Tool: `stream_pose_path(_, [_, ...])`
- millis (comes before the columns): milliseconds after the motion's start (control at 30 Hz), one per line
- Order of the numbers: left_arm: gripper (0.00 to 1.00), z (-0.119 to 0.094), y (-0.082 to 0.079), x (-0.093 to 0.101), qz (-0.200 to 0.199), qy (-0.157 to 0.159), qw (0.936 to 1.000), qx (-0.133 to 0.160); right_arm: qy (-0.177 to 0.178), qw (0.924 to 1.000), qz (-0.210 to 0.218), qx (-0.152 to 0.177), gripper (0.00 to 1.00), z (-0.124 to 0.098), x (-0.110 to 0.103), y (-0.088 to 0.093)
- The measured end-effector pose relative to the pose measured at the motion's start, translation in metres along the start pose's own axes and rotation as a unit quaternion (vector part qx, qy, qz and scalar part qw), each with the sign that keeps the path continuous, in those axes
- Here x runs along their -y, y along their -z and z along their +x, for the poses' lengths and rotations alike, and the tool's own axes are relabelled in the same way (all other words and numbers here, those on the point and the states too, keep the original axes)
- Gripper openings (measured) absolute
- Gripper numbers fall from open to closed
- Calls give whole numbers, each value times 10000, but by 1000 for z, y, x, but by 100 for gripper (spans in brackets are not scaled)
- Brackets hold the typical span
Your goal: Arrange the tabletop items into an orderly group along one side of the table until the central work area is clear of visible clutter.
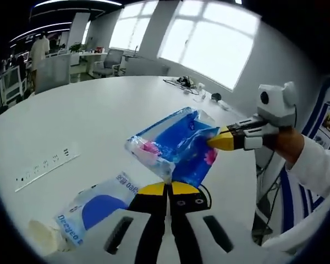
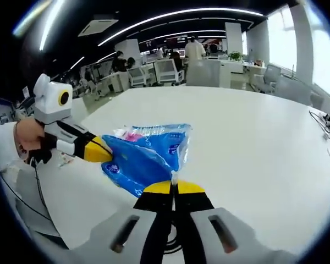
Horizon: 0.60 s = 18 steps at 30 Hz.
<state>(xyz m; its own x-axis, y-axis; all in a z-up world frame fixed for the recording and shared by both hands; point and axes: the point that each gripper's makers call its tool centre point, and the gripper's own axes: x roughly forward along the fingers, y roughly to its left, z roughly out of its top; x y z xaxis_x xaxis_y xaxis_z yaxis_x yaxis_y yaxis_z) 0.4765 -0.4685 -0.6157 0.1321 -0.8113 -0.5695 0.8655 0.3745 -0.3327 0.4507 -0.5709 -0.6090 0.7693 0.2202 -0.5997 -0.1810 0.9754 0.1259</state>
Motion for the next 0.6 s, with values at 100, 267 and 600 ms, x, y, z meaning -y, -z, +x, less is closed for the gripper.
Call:
stream_pose_path(100, [0, 17, 3, -4, -67, -9, 9999, -80, 38, 10000, 0, -75, 0, 8, 15, 6])
stream_pose_path(267, [0, 44, 14, -12, -211, -62, 9994, -270, 49, 9996, 149, -247, 0, 24, 33, 22])
stream_pose_path(600, [0, 84, 35, -27, -427, -114, 9967, -686, 29, 9979, 390, -512, 0, 52, 56, 55])
